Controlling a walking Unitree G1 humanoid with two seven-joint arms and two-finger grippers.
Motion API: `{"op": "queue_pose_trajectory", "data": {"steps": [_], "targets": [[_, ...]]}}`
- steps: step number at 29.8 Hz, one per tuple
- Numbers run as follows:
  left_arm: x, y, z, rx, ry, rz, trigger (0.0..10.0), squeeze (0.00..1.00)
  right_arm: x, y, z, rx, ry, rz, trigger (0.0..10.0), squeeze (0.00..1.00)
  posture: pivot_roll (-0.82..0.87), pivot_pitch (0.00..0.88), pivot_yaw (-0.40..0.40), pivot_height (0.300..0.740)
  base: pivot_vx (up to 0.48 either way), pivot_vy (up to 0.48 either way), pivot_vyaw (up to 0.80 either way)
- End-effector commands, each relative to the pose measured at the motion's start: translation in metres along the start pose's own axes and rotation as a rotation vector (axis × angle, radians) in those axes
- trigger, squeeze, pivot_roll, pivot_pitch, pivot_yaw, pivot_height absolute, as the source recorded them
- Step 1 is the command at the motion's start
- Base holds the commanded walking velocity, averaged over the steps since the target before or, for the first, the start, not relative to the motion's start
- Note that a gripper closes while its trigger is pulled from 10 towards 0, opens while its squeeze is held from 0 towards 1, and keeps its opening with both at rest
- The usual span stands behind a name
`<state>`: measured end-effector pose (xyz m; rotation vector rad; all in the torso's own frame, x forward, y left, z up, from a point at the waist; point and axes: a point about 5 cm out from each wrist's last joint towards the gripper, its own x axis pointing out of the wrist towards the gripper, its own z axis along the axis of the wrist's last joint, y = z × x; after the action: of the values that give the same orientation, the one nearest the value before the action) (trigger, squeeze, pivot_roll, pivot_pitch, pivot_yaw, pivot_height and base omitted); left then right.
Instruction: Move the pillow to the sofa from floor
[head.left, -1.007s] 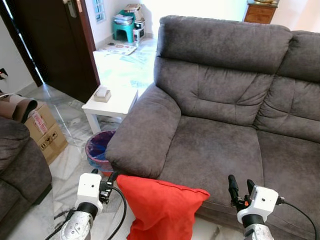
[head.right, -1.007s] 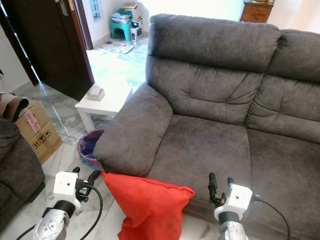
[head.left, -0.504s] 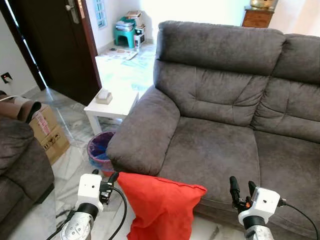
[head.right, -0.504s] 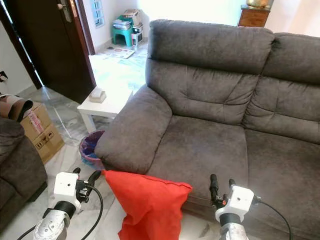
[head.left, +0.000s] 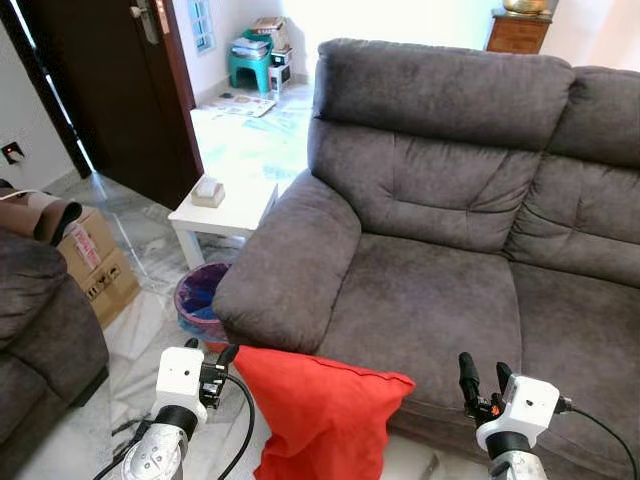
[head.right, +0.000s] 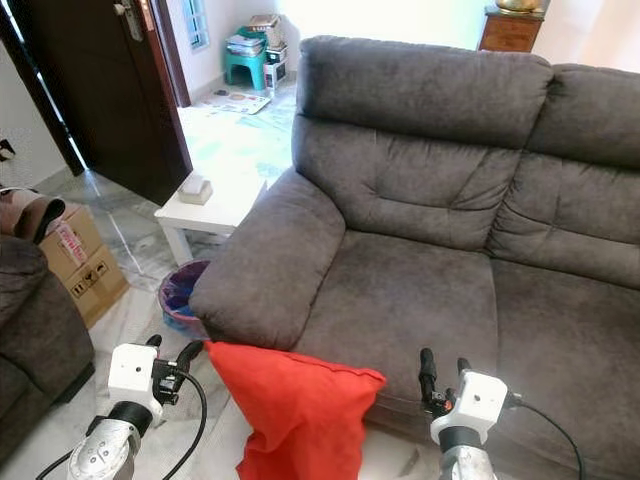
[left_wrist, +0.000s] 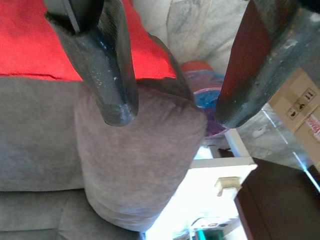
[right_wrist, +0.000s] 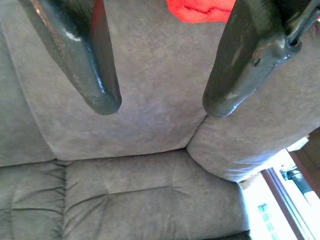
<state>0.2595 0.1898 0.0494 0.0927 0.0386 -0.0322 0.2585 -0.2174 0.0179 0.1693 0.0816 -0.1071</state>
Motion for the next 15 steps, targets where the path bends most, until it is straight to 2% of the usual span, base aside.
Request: {"op": "queue_pose_trajectory", "data": {"steps": [1,10,15], "targets": [[-0.0007,0.0023,0.0006,-0.016,0.004,0.007,10.0,0.00,0.0009,0.0018,0.0011,0.001,-0.002,0.006,10.0,0.00,-0.02,0.073,0.005,0.740,0.262,0.000,0.00],[-0.0007,0.0019,0.0011,-0.017,0.001,0.008,10.0,0.00,0.0009,0.0024,0.0007,0.002,-0.001,0.008,10.0,0.00,-0.02,0.074,0.005,0.740,0.262,0.000,0.00],[0.0000,0.0027,0.0023,-0.006,-0.007,0.015,10.0,0.00,0.0010,0.0027,0.0004,0.003,0.000,0.009,10.0,0.00,-0.02,0.075,0.006,0.740,0.000,0.000,0.00]]}}
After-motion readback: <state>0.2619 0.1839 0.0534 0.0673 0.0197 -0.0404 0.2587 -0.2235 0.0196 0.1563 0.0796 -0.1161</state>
